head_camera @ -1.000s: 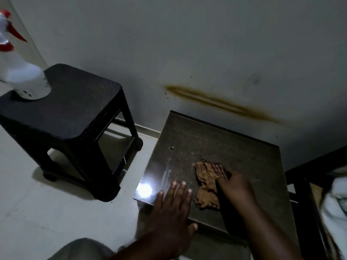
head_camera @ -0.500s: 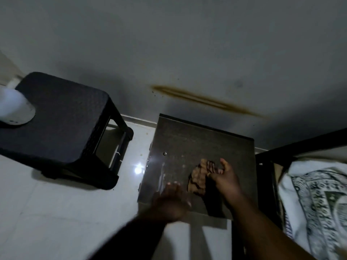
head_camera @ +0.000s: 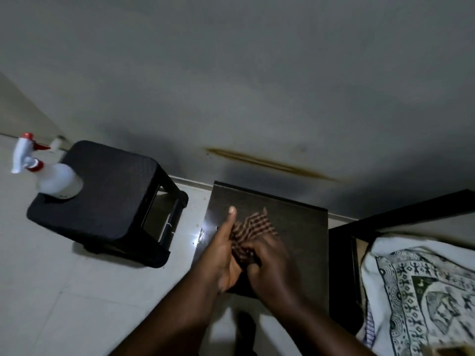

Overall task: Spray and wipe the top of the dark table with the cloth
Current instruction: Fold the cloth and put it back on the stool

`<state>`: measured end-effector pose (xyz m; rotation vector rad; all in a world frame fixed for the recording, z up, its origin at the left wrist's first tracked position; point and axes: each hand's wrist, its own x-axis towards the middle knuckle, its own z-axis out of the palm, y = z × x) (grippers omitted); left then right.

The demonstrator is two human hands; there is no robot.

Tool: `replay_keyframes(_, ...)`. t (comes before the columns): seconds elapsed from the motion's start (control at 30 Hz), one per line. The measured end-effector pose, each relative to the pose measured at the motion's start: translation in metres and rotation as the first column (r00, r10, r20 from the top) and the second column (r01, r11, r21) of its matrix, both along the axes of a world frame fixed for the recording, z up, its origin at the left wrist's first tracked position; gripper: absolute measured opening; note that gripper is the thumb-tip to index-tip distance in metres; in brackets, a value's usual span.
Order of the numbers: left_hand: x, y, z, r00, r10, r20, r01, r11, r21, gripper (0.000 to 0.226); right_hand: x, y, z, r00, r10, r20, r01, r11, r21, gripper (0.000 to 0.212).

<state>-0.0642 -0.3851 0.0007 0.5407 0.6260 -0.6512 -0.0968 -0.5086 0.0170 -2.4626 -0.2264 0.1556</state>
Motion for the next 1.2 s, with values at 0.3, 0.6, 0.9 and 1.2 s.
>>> replay_keyframes(0.3,-0.014,0.023,0.025,0.968,0.249,0.024,-0.250,0.958,0.144,0.045,0.026,-0.020,0.033,0.985,0.152,-0.087,-0.147,0.987,0.060,0.041)
replay_keyframes(0.6,-0.023,0.070,0.027,0.958,0.283,0.053,-0.285,0.958,0.019,0.058,0.101,0.021,0.028,0.515,0.238,-0.823,0.312,0.842,0.439,0.024)
replay_keyframes(0.9,-0.019,0.171,-0.024,0.947,0.242,0.211,-0.298,0.908,0.294,0.037,0.143,0.151,-0.013,0.661,0.179,-0.729,0.035,0.963,0.269,0.017)
replay_keyframes(1.2,0.018,0.294,-0.103,0.938,0.347,-0.025,-0.219,0.645,0.732,0.015,0.202,0.302,-0.105,0.653,0.260,-0.711,-0.171,0.966,0.196,0.009)
